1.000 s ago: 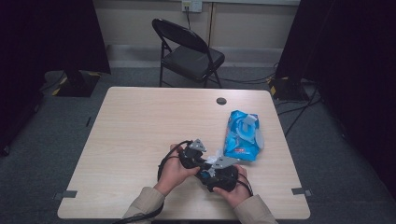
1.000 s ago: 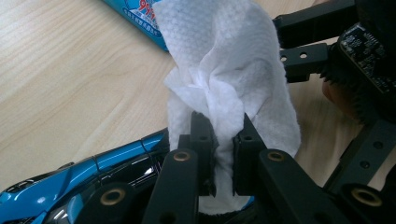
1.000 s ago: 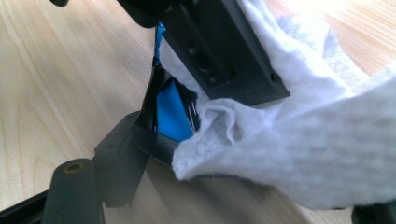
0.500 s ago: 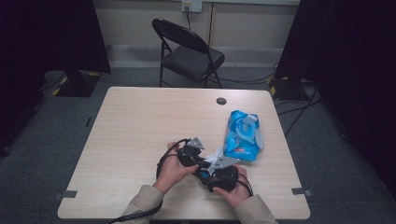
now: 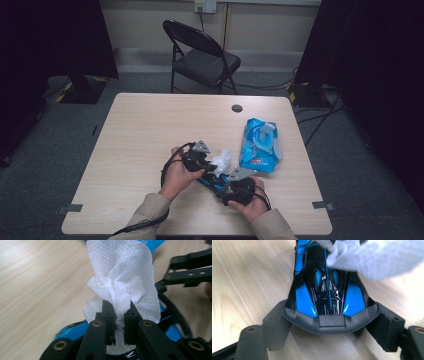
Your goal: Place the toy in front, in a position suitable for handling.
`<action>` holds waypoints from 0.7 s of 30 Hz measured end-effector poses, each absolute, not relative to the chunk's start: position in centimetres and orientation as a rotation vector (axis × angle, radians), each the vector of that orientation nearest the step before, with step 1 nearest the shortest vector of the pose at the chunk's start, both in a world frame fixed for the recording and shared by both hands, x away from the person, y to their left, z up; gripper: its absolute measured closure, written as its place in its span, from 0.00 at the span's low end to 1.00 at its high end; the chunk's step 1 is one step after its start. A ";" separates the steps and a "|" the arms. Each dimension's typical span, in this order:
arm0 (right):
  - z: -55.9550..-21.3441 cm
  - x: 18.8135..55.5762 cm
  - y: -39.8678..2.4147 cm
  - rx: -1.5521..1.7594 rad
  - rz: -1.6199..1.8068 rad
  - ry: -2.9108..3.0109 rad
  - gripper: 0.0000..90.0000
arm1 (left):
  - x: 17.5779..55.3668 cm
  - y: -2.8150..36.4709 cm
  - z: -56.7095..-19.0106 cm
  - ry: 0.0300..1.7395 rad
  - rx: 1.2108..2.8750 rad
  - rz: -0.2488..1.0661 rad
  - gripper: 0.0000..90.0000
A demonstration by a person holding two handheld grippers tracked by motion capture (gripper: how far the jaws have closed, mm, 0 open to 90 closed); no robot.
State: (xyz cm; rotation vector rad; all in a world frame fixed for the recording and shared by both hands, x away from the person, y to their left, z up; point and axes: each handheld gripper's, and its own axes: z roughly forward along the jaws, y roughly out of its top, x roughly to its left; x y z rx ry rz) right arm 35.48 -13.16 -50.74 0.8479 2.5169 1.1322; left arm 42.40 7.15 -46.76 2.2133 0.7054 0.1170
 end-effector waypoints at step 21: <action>-50.7 35.5 -13.2 0.850 1.132 2.517 0.28 | 43.5 9.8 -47.5 0.789 2.184 0.128 0.91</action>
